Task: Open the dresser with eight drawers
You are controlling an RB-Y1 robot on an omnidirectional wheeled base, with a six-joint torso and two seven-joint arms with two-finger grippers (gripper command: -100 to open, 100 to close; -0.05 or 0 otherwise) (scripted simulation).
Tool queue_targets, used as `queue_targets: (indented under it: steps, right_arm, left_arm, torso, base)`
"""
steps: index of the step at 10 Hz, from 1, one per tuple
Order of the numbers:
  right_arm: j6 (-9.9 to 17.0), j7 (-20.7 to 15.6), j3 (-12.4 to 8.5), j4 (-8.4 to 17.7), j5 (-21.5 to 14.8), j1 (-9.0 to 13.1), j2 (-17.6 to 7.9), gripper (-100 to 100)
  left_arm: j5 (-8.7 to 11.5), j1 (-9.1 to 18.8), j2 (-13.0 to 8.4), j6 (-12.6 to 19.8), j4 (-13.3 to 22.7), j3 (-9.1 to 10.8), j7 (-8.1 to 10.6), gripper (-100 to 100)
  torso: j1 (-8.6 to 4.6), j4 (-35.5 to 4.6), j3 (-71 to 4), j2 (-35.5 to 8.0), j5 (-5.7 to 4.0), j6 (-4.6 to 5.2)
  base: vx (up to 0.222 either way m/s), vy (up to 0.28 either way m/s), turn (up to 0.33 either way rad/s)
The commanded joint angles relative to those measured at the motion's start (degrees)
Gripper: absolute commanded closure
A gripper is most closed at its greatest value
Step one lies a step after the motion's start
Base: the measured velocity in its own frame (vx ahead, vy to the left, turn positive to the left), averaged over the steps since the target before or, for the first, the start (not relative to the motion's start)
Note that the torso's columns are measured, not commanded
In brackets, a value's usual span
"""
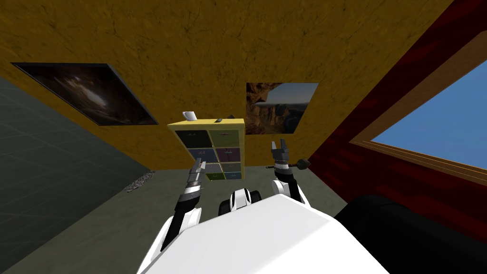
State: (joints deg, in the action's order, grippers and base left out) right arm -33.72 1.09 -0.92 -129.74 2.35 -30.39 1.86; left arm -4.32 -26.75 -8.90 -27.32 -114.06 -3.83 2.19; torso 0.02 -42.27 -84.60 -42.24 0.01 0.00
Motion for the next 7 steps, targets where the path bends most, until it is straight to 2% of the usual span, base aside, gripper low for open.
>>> queue_targets:
  steps: [1, 7]
  right_arm:
    - [0.0, 0.0, 0.0, 0.0, 0.0, 0.0, 0.0, 0]
    - [0.0, 0.0, 0.0, 0.0, 0.0, 0.0, 0.0, 0]
  left_arm:
    - [0.04, 0.67, -0.14, -1.11, 3.23, -0.11, 0.03, -100]
    - [0.04, 2.14, 0.25, -2.97, 9.29, -0.4, 0.0, -100]
  torso:
    - [0.0, -0.01, 0.03, -0.04, 0.0, 0.0]
    - [-0.03, -0.02, 0.04, -0.06, -0.01, 0.0]
  base:
    - [0.043, -0.044, -0.02]
    - [0.042, -0.04, -0.021]
